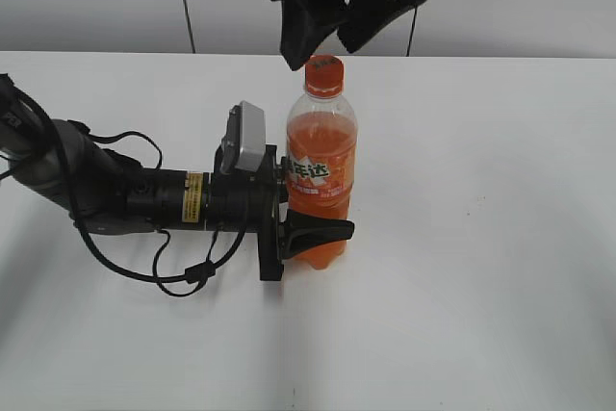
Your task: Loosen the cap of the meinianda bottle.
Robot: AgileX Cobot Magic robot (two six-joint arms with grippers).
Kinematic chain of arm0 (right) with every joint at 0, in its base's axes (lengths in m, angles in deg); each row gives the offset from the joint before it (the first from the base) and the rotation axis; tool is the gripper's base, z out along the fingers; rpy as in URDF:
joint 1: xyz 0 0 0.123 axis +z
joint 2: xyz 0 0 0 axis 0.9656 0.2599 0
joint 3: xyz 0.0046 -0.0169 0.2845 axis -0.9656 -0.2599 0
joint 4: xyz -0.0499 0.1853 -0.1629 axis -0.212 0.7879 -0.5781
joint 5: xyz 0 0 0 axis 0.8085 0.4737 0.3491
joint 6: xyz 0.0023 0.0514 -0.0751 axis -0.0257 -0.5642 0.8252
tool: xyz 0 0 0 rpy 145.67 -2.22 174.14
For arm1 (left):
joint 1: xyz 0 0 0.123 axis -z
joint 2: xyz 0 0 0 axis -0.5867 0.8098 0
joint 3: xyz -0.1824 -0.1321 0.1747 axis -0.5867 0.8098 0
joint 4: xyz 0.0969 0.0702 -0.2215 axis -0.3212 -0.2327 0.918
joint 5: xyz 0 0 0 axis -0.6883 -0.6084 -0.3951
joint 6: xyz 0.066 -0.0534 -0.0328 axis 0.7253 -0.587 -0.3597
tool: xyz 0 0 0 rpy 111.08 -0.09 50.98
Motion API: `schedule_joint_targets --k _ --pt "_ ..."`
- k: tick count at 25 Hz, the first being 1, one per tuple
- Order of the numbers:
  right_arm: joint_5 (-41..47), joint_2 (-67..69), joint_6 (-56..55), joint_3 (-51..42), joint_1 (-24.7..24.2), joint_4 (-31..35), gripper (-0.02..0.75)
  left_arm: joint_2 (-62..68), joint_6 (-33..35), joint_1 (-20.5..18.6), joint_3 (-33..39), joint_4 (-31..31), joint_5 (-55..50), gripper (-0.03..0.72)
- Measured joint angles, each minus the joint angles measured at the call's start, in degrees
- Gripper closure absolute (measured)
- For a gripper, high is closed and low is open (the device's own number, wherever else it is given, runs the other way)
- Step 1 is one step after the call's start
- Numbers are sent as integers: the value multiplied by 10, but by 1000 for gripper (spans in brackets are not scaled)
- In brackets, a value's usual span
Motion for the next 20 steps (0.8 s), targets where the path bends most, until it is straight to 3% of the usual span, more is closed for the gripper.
schedule_joint_targets --k 7,20 --pt "0 0 -138 0 0 -18 268 0 0 0 0 0 3 297" --pt "0 2 -158 0 0 -15 268 0 0 0 0 -1 4 297"
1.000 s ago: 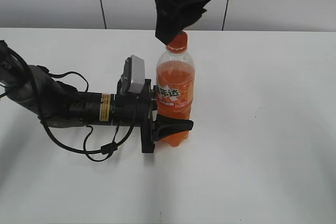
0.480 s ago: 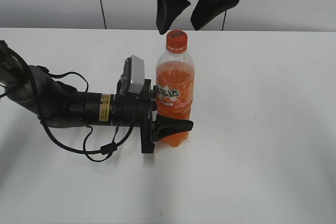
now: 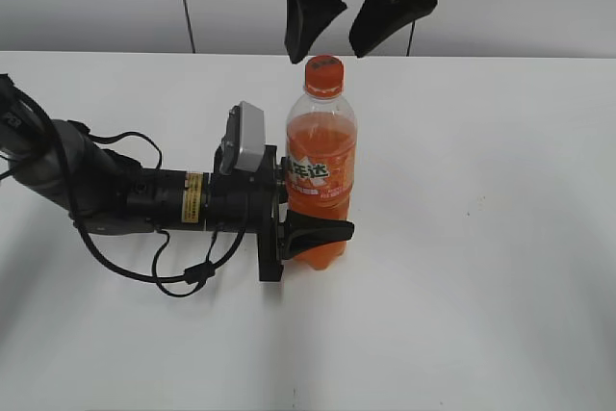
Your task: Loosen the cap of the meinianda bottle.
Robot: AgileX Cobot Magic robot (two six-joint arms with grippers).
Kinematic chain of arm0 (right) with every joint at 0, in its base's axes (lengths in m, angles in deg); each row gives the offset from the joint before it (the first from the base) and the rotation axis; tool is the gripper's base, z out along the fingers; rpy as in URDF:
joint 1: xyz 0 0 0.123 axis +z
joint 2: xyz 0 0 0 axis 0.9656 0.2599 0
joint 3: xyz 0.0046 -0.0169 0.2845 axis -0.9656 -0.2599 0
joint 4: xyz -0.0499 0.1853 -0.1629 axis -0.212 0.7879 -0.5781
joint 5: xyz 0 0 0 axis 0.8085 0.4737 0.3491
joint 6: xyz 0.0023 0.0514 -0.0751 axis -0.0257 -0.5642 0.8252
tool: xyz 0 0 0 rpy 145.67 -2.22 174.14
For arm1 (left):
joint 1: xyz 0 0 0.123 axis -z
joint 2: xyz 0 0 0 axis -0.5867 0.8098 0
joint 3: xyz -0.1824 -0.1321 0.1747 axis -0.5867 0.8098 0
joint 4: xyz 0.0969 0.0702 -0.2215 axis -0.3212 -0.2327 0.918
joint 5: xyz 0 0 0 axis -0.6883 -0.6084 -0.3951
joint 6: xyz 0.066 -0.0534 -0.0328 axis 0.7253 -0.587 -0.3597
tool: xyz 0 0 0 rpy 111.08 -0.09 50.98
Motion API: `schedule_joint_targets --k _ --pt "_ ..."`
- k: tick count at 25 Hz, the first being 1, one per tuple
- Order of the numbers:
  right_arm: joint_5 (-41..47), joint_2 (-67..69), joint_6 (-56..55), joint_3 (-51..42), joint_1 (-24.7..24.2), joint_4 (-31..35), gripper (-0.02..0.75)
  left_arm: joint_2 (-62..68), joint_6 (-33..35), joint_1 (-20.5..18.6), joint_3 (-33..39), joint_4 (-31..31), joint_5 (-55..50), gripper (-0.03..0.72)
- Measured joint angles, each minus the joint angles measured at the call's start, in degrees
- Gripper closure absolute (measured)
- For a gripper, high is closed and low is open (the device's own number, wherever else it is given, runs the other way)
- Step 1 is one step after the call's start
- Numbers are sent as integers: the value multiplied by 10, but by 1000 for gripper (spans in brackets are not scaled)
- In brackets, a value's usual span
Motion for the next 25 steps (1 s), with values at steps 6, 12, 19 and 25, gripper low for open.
schedule_joint_targets --k 6,12,19,25 --pt "0 22 10 -1 0 1 268 0 0 0 0 0 0 297" --pt "0 25 15 -1 0 0 302 0 0 0 0 0 0 297" --pt "0 25 61 -1 0 0 465 0 0 0 0 0 0 297" --pt "0 25 195 -1 0 2 465 0 0 0 0 -1 0 297"
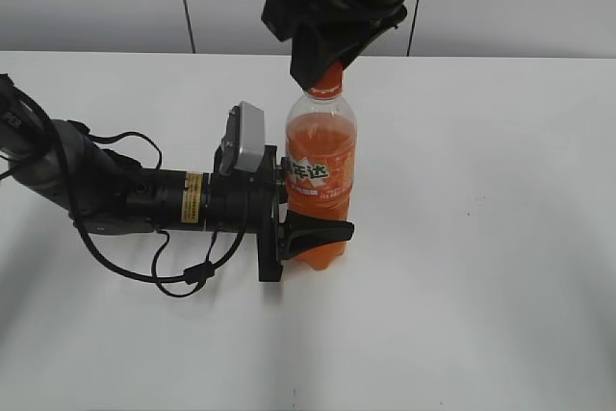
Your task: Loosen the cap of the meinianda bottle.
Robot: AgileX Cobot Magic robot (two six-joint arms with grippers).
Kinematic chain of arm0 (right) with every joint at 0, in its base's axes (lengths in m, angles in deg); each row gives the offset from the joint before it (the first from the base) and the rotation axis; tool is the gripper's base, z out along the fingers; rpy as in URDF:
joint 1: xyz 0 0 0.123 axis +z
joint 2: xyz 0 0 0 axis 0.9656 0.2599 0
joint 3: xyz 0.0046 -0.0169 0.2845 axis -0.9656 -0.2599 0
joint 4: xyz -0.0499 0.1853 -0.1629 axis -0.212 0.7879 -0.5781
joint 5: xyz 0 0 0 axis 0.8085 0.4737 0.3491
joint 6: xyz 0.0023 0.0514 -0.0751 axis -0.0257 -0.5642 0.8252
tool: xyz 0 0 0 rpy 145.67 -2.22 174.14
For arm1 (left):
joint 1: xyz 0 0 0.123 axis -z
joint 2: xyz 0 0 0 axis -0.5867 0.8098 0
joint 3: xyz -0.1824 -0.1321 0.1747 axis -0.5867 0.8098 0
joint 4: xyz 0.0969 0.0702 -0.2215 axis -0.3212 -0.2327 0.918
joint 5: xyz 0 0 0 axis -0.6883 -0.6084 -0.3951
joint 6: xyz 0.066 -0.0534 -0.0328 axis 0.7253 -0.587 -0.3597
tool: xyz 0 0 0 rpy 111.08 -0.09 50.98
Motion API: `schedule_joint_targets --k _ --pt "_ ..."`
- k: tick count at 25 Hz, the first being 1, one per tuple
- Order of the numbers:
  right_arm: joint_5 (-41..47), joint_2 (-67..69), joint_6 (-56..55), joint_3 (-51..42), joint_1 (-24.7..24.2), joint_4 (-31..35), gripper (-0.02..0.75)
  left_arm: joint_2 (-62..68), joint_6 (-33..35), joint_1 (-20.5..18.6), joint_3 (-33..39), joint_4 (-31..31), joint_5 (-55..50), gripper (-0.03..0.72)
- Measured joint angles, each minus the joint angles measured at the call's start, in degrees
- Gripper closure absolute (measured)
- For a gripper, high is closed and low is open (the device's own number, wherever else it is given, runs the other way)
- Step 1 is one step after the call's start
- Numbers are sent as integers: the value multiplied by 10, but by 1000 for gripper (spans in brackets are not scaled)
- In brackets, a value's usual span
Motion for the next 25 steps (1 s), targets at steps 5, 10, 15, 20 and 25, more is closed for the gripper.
schedule_joint_targets --k 5,10,15,20,25 --pt "1 0 178 0 0 4 465 0 1 0 0 -1 0 297" --pt "1 0 325 0 0 7 465 0 1 0 0 -1 1 297" --pt "3 0 442 0 0 10 465 0 2 0 0 -3 0 297" --pt "7 0 582 0 0 17 465 0 2 -1 -1 -8 0 297" --pt "10 -1 703 0 0 18 465 0 2 -1 -2 -11 0 297"
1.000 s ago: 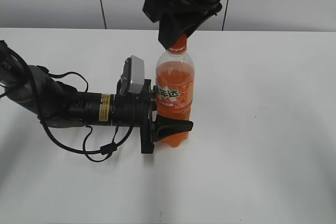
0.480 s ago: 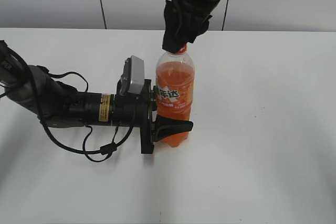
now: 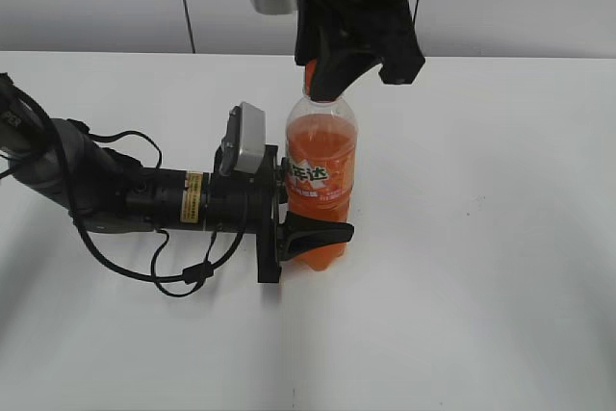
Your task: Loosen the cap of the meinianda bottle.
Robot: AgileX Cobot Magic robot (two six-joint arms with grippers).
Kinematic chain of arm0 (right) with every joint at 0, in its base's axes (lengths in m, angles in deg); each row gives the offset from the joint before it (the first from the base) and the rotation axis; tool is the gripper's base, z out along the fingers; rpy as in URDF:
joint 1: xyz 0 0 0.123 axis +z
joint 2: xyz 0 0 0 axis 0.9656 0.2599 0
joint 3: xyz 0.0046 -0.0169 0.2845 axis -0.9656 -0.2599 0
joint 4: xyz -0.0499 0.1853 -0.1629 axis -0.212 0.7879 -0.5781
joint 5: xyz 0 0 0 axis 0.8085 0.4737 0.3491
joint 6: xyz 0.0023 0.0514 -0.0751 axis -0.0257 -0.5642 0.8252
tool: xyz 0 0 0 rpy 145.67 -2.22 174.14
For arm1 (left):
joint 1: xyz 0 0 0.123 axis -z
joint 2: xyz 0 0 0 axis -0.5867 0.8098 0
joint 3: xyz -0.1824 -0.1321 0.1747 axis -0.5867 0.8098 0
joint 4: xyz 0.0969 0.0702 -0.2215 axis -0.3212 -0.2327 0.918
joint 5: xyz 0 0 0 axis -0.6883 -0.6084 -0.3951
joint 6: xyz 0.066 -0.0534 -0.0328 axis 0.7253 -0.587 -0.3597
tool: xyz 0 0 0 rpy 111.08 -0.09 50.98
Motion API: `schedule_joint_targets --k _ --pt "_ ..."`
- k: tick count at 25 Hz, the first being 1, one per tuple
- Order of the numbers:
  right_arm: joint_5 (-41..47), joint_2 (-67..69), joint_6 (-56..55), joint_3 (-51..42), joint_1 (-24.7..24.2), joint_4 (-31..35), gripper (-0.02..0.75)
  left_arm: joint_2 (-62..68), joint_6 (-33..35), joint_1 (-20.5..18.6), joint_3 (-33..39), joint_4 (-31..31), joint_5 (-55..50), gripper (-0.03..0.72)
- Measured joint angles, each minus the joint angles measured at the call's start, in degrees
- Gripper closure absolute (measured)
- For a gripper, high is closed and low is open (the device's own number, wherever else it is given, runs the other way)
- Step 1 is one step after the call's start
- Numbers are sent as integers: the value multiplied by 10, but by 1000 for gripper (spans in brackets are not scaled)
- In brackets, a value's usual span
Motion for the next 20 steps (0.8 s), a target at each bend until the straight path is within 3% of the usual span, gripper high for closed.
schedule_joint_targets --k 7,16,18,20 --pt "1 0 70 0 0 0 465 0 0 0 0 0 0 297" --pt "1 0 39 0 0 -1 465 0 0 0 0 0 0 297" --pt "-3 0 21 0 0 -2 409 0 -1 0 0 -1 0 297" --pt "-10 0 4 0 0 -4 298 0 -1 0 0 -2 0 297"
